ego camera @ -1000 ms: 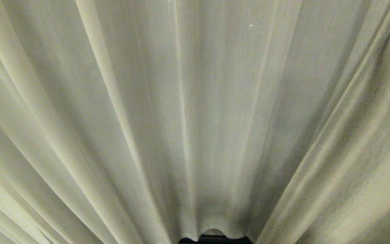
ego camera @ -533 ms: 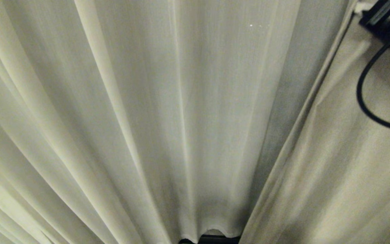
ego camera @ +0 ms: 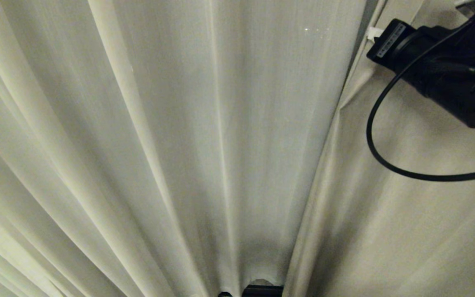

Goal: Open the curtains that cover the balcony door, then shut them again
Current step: Close the outer curtains on both sides

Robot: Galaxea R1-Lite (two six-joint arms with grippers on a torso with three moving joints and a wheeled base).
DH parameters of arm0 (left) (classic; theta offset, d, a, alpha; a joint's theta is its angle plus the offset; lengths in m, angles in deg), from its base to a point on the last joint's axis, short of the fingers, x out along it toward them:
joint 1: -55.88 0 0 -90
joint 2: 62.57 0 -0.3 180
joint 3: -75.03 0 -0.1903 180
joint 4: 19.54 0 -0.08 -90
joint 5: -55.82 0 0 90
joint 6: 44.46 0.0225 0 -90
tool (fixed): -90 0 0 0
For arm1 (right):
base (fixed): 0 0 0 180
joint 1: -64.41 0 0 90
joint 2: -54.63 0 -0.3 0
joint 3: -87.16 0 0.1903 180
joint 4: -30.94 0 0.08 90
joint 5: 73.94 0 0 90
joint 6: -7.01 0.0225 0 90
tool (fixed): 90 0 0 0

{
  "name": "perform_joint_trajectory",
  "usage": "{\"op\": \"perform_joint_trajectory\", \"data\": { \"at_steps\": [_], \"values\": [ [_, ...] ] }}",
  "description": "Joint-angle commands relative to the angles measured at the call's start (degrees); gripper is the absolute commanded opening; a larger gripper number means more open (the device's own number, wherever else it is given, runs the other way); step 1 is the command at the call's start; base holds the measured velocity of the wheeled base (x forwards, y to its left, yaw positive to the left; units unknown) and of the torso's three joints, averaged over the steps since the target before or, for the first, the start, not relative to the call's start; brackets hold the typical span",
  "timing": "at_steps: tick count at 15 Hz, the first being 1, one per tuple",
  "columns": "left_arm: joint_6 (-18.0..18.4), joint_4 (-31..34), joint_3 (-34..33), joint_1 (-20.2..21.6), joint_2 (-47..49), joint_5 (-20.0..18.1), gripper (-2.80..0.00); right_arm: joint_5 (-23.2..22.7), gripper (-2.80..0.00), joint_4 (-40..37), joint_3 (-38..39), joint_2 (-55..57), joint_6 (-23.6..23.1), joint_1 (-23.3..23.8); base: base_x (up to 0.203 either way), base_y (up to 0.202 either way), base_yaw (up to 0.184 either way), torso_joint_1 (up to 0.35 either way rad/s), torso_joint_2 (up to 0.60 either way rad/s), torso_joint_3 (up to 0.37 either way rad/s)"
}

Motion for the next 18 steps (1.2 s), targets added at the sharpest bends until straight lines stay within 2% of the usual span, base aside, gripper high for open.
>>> {"op": "perform_joint_trajectory", "data": {
  "at_steps": [1, 10, 13, 18],
  "values": [
    [-0.10, -0.04, 0.00, 0.00, -0.05, 0.00, -2.80, 0.10, -2.80, 0.75, -0.13, 0.63, 0.15, -0.60, 0.000, 0.000, 0.000, 0.000, 0.00, 0.000],
    [-0.28, -0.04, 0.00, 0.00, -0.05, 0.00, -2.80, 0.28, -2.80, 5.90, -1.19, 4.11, -2.26, -4.61, 0.000, 0.000, 0.000, 0.000, 0.00, 0.000],
    [-0.28, -0.04, 0.00, 0.00, -0.05, 0.00, -2.80, 0.19, -2.80, 9.08, -1.45, 5.99, -6.16, -7.06, 0.000, 0.000, 0.000, 0.000, 0.00, 0.000],
    [-0.28, -0.04, 0.00, 0.00, -0.05, 0.00, -2.80, 0.19, -2.80, 12.13, -1.53, 8.94, -8.96, -12.03, 0.000, 0.000, 0.000, 0.000, 0.00, 0.000]
  ]
}}
